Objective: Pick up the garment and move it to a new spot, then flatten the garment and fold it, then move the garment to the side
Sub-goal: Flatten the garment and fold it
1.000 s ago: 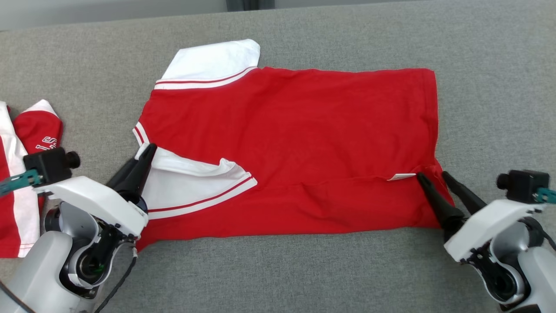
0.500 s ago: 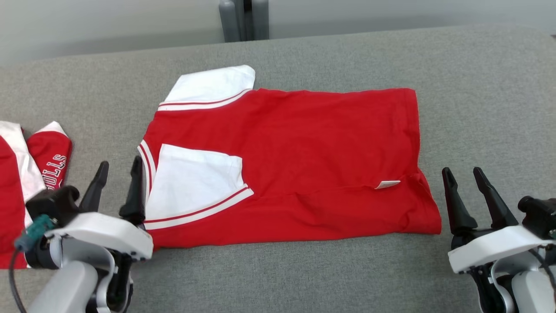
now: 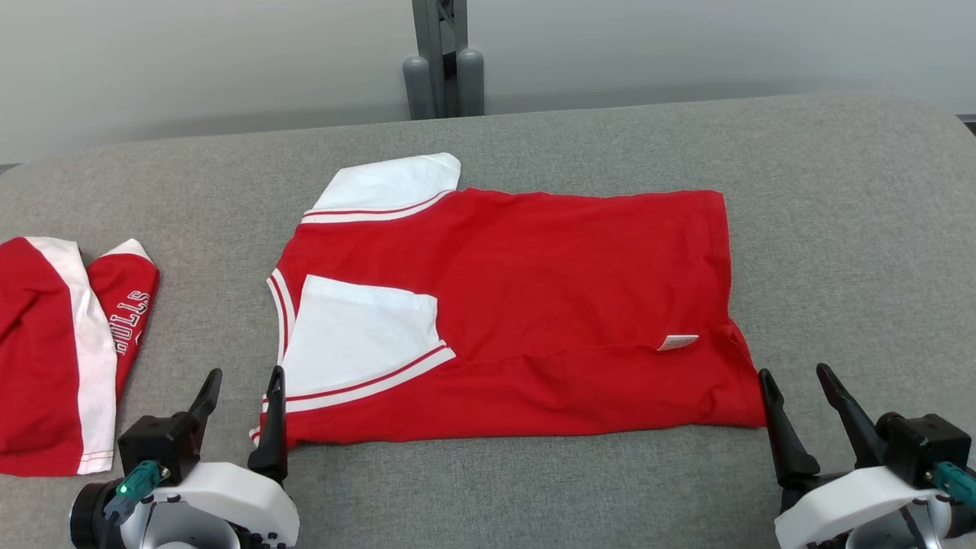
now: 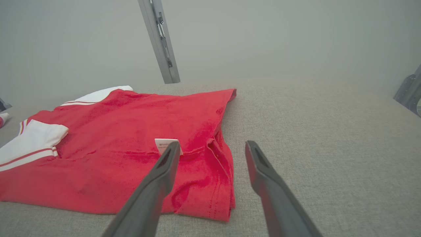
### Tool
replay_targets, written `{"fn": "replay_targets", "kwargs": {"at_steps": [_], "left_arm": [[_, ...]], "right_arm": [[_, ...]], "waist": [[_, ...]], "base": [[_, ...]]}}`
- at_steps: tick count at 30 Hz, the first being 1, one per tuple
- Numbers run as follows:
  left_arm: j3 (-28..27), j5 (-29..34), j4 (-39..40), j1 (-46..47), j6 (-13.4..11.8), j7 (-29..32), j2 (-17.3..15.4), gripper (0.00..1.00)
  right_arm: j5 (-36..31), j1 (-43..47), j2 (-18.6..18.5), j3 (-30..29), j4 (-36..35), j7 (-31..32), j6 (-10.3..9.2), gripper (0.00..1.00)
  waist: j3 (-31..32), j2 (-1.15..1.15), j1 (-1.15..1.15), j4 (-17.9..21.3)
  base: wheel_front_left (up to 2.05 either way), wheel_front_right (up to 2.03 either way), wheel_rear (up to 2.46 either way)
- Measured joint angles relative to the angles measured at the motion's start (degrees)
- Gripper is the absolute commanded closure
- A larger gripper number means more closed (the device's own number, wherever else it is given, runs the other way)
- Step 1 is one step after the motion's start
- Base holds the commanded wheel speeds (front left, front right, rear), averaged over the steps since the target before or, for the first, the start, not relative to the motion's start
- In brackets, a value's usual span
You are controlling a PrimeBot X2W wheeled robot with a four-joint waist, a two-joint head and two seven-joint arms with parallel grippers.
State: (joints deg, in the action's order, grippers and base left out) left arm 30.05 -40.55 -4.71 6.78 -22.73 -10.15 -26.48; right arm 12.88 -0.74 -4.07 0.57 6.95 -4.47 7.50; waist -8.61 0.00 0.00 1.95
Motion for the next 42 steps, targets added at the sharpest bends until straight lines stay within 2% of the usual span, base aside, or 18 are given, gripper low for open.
{"fn": "replay_targets", "kwargs": {"at_steps": [9,13,21,29,37,38,39,40,41,42], "left_arm": [[1.4,0.6,-0.4,-0.3,-0.6,2.3,-0.5,0.0],[1.9,0.5,-0.6,2.5,0.6,4.4,-1.0,0.0],[2.6,-2.6,-6.1,6.6,4.4,9.3,-0.6,0.0],[2.6,-5.3,-10.4,7.3,5.5,11.1,0.9,0.0],[2.0,-8.2,-10.8,7.6,6.3,12.8,2.1,0.0],[1.9,-8.4,-10.7,7.7,6.3,13.1,2.1,0.28],[1.9,-8.4,-10.5,7.7,6.3,13.1,2.0,0.69],[1.8,-8.6,-10.3,7.7,6.3,13.3,2.1,1.0],[2.0,-8.9,-10.0,7.6,6.3,14.0,2.1,1.0],[2.1,-8.9,-9.5,7.6,6.4,14.3,2.1,1.0]], "right_arm": [[-1.3,2.3,0.7,-0.2,-2.1,1.9,0.0,0.0],[-1.3,0.6,0.9,-1.2,-1.0,2.9,0.0,0.0],[-3.2,-4.0,0.8,0.2,4.9,3.7,0.0,0.0],[-3.3,-6.5,0.9,0.9,11.6,3.3,0.0,0.0],[-2.5,-9.6,1.1,1.5,16.7,2.4,0.0,0.0],[-2.3,-9.9,1.1,1.6,17.1,2.2,0.0,0.0],[-2.2,-10.3,1.1,1.7,17.5,2.1,0.0,0.39],[-2.0,-10.6,1.1,1.8,17.9,2.1,0.0,0.67],[-1.7,-10.8,1.1,1.8,18.2,2.1,0.0,1.0],[-1.2,-11.0,1.1,1.8,18.5,2.0,0.0,1.0]], "waist": [[0.9,0.0,0.0,0.0],[0.1,0.0,0.0,-0.3],[-3.0,0.0,0.0,-0.4],[-6.1,0.0,0.0,-0.1],[-7.9,0.0,0.0,-0.4],[-8.0,0.0,0.0,-0.4],[-8.1,0.0,0.0,-0.4],[-8.1,0.0,0.0,-0.4],[-8.0,0.0,0.0,-0.5],[-8.0,0.0,0.0,-0.6]], "base": [[0.0,0.0,0.0],[0.0,0.0,0.0],[0.0,0.0,0.0],[0.0,0.0,0.0],[0.0,0.0,0.0],[0.0,0.0,0.0],[0.0,0.0,0.0],[0.0,0.0,0.0],[0.0,0.0,0.0],[0.0,0.0,0.0]]}}
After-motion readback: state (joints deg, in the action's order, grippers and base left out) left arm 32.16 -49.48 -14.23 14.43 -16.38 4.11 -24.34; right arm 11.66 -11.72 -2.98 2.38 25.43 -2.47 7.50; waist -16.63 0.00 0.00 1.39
